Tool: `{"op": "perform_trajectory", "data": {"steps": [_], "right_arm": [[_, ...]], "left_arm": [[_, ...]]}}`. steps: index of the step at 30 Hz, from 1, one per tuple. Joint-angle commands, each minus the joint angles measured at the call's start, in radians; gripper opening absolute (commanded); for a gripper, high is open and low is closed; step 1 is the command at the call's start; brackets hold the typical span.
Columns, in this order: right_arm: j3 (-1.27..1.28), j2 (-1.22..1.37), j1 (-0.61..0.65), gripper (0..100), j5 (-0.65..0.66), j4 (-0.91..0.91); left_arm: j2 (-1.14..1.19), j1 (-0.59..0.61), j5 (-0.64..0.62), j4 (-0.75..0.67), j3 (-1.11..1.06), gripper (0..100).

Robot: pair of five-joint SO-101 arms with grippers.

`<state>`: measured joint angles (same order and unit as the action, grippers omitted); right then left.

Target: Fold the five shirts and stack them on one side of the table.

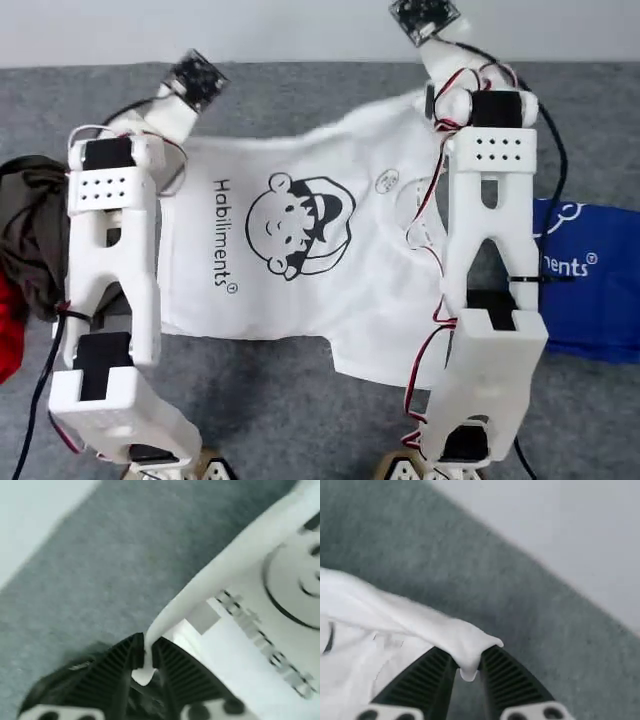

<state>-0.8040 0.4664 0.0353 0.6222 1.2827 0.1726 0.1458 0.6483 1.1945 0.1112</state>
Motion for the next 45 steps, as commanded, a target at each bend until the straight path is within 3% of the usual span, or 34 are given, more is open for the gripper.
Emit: {"op": "perform_trajectory", "data": {"steps": [1, 7, 11, 15, 20, 27, 34, 37, 45], "right_arm": [[-0.008, -0.119, -0.002, 0.9, 0.009, 0.199], [-0.008, -0.173, -0.002, 0.9, 0.009, 0.498], [0.077, -0.237, -0.042, 0.9, 0.009, 0.515], [0.311, -0.371, -0.062, 0.9, 0.043, 0.515], [0.618, -0.55, -0.064, 0.9, 0.057, 0.509], [0.901, -0.676, -0.061, 0.9, 0.051, 0.507], [1.103, -0.763, -0.015, 0.9, 0.051, 0.503], [1.166, -0.786, -0.018, 0.9, 0.051, 0.466], [1.217, -0.794, -0.015, 0.9, 0.051, 0.464]], "left_arm": [[-0.077, -0.025, 0.031, 0.16, 0.05, 1], [-0.092, -0.043, 0.074, 0.4, 0.05, 1], [-0.084, -0.038, 0.074, 0.483, 0.035, 1], [-0.092, -0.037, 0.072, 0.483, -0.035, 1], [-0.094, -0.008, 0.032, 0.384, -0.134, 1], [-0.095, 0.026, 0.021, 0.354, -0.17, 1], [-0.115, 0.026, 0.028, 0.397, -0.171, 1], [-0.17, 0.026, 0.097, 0.434, -0.174, 1], [-0.235, 0.026, 0.117, 0.453, -0.216, 1]]}}
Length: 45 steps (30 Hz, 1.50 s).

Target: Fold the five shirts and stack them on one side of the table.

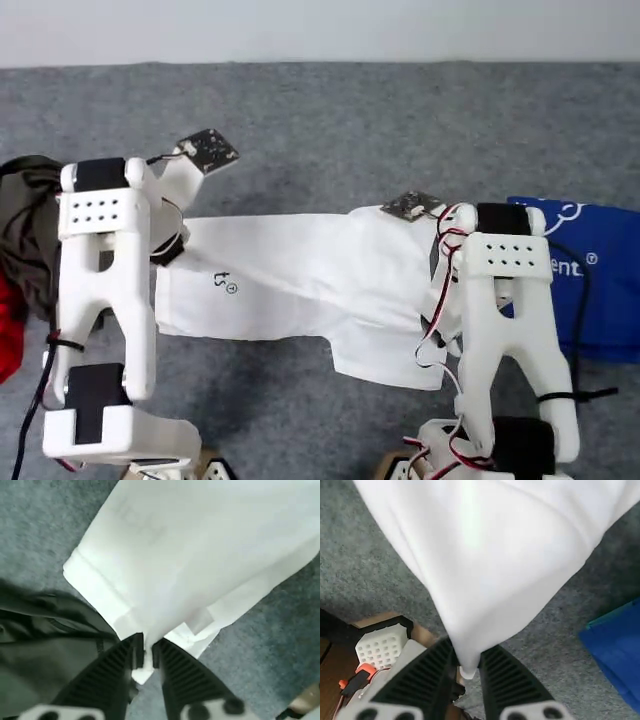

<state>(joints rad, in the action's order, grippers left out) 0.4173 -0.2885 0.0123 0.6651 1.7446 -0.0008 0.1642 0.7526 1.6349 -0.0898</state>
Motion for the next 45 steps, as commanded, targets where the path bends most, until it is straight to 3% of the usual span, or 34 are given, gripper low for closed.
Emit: {"op": "perform_trajectory", "data": {"steps": [1, 7, 14, 19, 23, 29, 31, 36, 45], "right_arm": [[-0.005, -0.039, 0.008, 0.9, 0.008, 0.004], [-0.006, -0.041, 0.008, 3.3, 0.011, 0.051], [-0.006, -0.12, 0.008, 21.7, 0.011, 0.053], [-0.008, -0.229, 0.008, 29.9, 0.012, 0.044], [-0.005, -0.232, 0.007, 28.1, 0.006, -0.082], [-0.002, -0.134, 0.013, 0.1, -0.104, -0.38], [-0.005, -0.071, 0.015, 4.7, -0.129, -0.455], [-0.008, 0.087, 0.03, 0.9, -0.276, -0.736], [-0.008, 0.417, -0.015, 0.9, -0.325, -1.09]], "left_arm": [[-0.066, 0.008, 0.012, 0.012, -0.031, 1], [-0.077, 0.038, 0.012, 0.071, -0.025, 6], [-0.279, 0.117, 0.009, 0.074, -0.005, 17], [-0.387, 0.107, -0.014, 0.075, -0.007, 18], [-0.371, 0.097, -0.146, 0.012, -0.025, 18], [-0.278, -0.018, -0.282, -0.112, -0.142, 1], [-0.235, -0.06, -0.361, -0.176, -0.183, 2], [-0.115, -0.083, -0.526, -0.384, -0.252, 1], [0.166, -0.08, -0.545, -0.489, -0.251, 1]]}}
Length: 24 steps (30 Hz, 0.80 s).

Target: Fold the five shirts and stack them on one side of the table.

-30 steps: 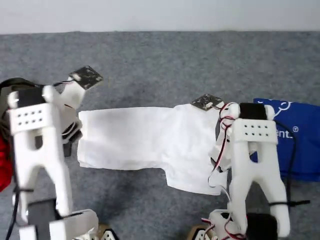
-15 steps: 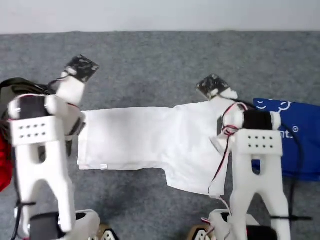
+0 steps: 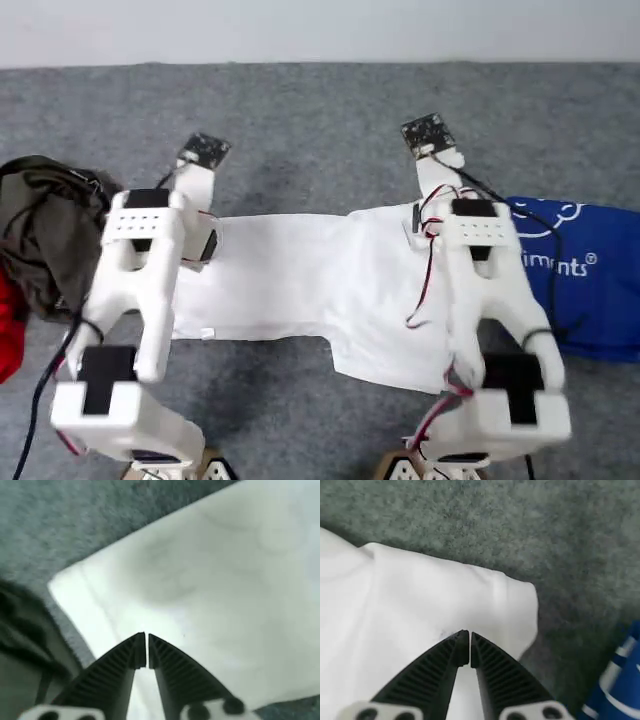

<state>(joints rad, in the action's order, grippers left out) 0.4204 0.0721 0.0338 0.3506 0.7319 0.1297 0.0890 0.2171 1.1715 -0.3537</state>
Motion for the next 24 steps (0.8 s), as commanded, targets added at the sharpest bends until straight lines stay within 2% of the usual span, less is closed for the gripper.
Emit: {"op": "perform_trajectory", "data": {"steps": [1, 9, 13, 19, 24], "right_arm": [[-0.014, 0.082, -0.051, 0.9, -0.011, -0.085], [-0.146, 0.14, -0.139, 0.9, -0.012, 0.087], [-0.224, 0.137, -0.133, 0.9, -0.017, 0.179], [-0.365, 0.137, -0.087, 0.9, -0.018, 0.305], [-0.554, 0.122, -0.079, 0.9, -0.043, 0.484]], "left_arm": [[0.055, -0.003, -0.008, -0.023, 0.013, 1], [0.069, 0.104, 0.011, 0.006, 0.013, 1], [-0.002, 0.094, 0.028, 0.049, 0.007, 1], [-0.226, 0.063, 0.034, 0.115, 0.008, 1], [-0.365, -0.023, 0.034, 0.192, 0.007, 1]]}}
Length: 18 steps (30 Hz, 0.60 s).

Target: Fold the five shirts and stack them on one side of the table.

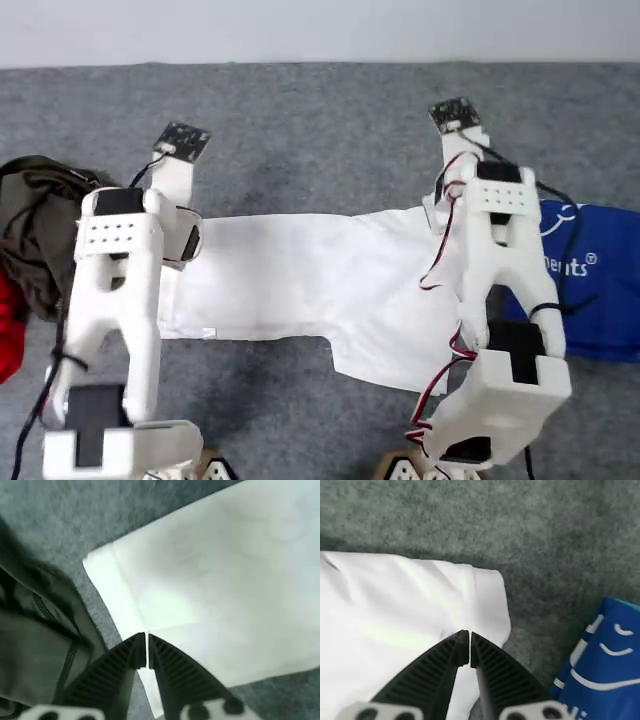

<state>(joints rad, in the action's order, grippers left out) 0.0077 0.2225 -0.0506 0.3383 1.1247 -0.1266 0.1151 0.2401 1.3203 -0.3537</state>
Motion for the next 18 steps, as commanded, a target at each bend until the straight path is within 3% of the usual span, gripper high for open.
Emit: {"op": "perform_trajectory", "data": {"steps": [1, 10, 18], "right_arm": [[-0.18, -0.039, 0.002, 0.9, -0.054, 0.128], [-0.365, -0.246, -0.019, 0.9, -0.147, 0.384], [-0.365, -0.463, -0.105, 0.9, -0.149, 0.437]], "left_arm": [[-0.126, -0.064, 0.011, 0.055, 0.007, 1], [-0.164, -0.186, 0.008, 0.104, 0.007, 1], [-0.161, -0.456, 0.002, 0.086, 0.008, 2]]}}
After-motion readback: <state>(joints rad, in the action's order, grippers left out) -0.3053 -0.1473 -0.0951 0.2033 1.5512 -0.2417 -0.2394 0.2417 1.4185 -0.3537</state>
